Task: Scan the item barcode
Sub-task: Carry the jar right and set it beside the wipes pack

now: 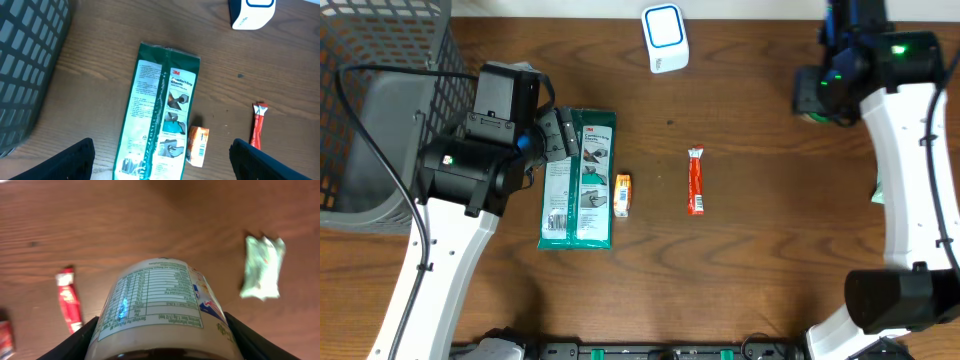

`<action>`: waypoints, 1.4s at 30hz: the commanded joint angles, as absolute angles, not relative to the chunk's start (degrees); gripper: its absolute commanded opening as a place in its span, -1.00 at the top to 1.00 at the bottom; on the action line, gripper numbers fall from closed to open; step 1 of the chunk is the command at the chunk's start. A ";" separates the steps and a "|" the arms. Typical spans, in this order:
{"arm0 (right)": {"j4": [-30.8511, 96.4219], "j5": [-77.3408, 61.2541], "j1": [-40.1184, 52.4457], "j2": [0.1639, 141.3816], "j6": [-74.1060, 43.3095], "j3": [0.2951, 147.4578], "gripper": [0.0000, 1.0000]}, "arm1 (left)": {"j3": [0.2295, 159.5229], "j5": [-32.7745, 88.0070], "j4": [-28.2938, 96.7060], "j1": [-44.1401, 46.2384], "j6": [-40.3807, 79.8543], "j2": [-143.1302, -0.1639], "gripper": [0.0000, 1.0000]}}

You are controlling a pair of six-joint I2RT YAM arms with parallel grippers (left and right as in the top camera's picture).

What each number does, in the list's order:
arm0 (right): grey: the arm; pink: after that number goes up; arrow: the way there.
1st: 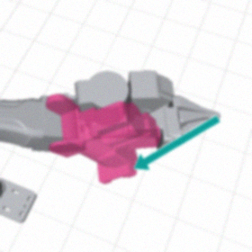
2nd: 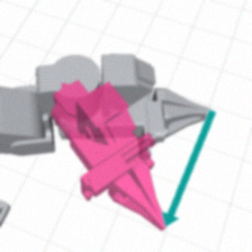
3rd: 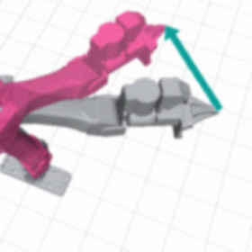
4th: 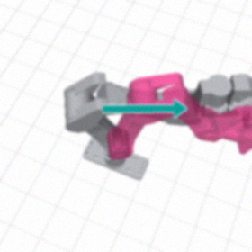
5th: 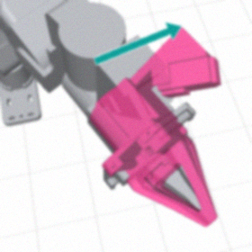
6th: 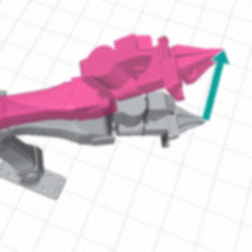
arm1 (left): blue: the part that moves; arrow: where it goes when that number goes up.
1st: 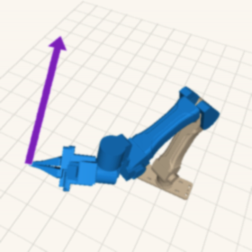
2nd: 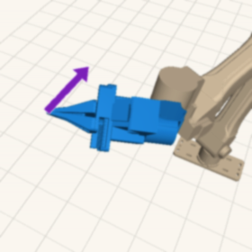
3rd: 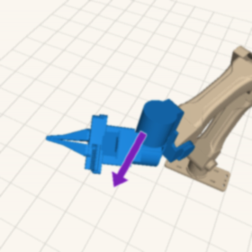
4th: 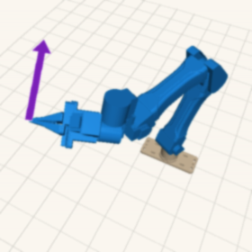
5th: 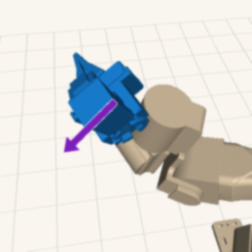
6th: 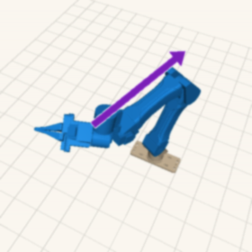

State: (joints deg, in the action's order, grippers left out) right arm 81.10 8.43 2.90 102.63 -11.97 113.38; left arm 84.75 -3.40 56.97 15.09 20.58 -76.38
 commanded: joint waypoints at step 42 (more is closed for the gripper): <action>49.71 8.71 -16.91 104.09 -12.75 75.00 -0.98 | 85.62 -4.14 57.12 14.81 19.99 -76.53 -0.73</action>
State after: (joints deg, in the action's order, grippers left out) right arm 49.69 8.43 -16.53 104.62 -12.53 74.98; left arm 84.75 -3.38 56.99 15.09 20.58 -76.40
